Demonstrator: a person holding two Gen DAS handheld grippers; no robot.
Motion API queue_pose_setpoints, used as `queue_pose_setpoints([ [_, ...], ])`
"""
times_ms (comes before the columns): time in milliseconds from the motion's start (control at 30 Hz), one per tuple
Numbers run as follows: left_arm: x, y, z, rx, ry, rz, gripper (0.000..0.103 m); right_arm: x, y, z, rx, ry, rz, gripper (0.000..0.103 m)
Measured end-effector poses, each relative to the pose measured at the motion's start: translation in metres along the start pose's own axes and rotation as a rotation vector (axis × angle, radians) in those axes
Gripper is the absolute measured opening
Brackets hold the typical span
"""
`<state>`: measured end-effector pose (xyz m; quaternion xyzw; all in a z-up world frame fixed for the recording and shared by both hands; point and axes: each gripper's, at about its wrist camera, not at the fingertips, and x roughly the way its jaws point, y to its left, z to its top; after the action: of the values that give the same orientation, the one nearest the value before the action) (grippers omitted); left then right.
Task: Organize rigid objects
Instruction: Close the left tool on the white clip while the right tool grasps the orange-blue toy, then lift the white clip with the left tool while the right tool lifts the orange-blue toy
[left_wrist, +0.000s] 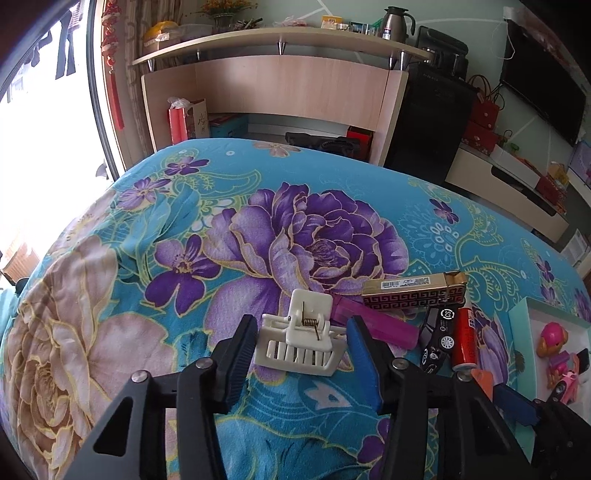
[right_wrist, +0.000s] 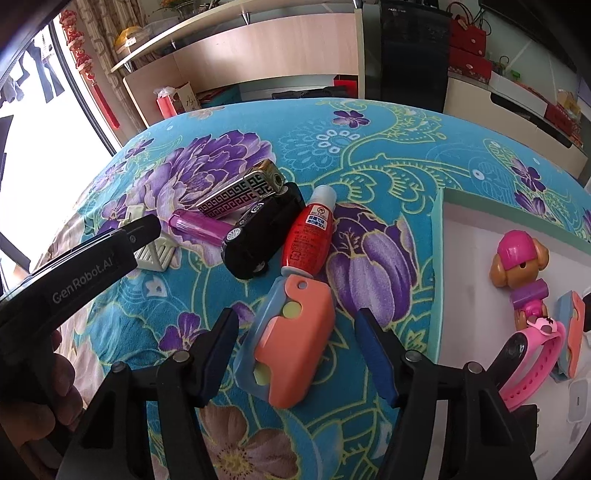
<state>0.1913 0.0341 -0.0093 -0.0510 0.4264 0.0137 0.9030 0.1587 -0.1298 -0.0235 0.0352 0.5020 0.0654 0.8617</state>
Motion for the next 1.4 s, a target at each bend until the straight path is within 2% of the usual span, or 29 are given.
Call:
queue_pose_setpoints([
  [333,-0.010,0.008,-0.002,-0.019,0.043,0.035,0.053,0.007,0.016,-0.007,-0.095,0.015,-0.084,0.065],
  [433,-0.014,0.009,-0.005,-0.019,0.053,0.042,0.053,0.007,0.015,-0.006,-0.093,0.011,-0.081,0.065],
  [500,-0.017,0.008,-0.005,-0.016,0.054,0.048,0.053,0.005,0.014,-0.005,-0.084,0.011,-0.076,0.055],
  [533,-0.019,0.008,-0.005,-0.016,0.052,0.050,0.053,0.003,0.014,-0.005,-0.081,0.010,-0.080,0.053],
  [567,-0.021,0.008,-0.005,-0.015,0.049,0.051,0.052,0.003,0.013,-0.006,-0.078,0.009,-0.075,0.051],
  [600,-0.022,0.008,-0.004,-0.014,0.047,0.050,0.043,0.003,0.012,-0.006,-0.074,0.009,-0.073,0.050],
  [1100,-0.047,-0.006,0.002,0.024,-0.014,0.042,0.043,-0.029,-0.007,0.003,-0.003,-0.063,0.000,0.041],
  [1200,-0.047,-0.010,0.002,0.035,-0.014,0.045,0.043,-0.023,-0.009,0.001,-0.011,-0.029,0.002,0.041],
  [1400,-0.041,-0.013,0.000,0.048,0.009,0.054,0.043,-0.008,-0.002,-0.006,-0.056,0.052,0.000,0.033],
])
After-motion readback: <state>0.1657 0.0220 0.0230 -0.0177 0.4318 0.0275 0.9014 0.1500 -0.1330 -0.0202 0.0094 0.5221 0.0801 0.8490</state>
